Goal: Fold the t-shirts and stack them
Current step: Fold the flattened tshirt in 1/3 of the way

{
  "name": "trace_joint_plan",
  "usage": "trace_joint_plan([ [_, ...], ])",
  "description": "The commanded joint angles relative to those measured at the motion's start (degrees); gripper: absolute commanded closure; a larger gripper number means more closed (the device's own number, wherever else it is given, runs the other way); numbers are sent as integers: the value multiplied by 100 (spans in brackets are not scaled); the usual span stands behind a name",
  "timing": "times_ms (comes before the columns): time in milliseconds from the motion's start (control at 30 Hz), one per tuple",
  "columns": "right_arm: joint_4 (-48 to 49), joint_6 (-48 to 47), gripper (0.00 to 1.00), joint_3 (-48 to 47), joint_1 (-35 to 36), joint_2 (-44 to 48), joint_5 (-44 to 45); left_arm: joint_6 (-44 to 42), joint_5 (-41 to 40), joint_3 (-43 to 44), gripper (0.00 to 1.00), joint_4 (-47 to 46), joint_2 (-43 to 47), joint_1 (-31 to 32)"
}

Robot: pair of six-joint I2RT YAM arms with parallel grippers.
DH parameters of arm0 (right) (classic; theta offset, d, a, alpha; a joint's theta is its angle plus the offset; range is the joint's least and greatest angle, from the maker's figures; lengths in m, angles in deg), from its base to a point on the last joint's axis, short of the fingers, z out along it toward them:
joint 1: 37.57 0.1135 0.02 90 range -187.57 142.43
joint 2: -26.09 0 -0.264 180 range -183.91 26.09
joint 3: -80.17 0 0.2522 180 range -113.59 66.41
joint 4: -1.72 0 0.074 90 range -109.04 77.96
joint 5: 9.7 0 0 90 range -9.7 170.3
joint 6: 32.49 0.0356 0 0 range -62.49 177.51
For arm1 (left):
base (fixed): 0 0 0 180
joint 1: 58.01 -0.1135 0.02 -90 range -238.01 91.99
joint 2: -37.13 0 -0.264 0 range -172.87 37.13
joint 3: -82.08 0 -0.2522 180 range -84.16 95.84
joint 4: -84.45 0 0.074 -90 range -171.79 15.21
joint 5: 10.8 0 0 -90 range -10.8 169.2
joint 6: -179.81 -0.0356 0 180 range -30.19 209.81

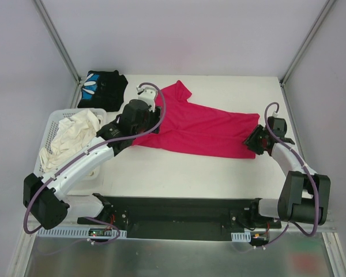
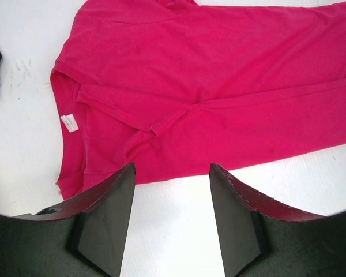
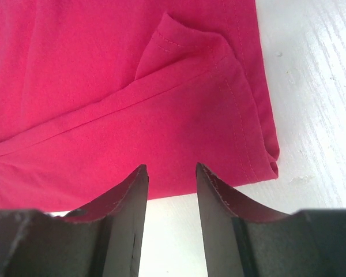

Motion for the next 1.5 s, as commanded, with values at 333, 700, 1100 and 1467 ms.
trace_joint_plan([
  [333, -149, -15, 71, -32, 55, 411, 183, -63, -2, 155, 47, 105, 177, 54],
  [700, 1, -42, 81, -1895, 81, -1882, -98, 25, 69, 260, 46, 202, -131, 54],
  [1100, -447, -42, 60, -3558, 81, -3466, -212, 34, -19, 410, 46, 421, -17, 54],
  [1467, -500, -7, 59, -3629, 64, -3906, -81, -124, -221, 498, 46, 501, 1, 54],
])
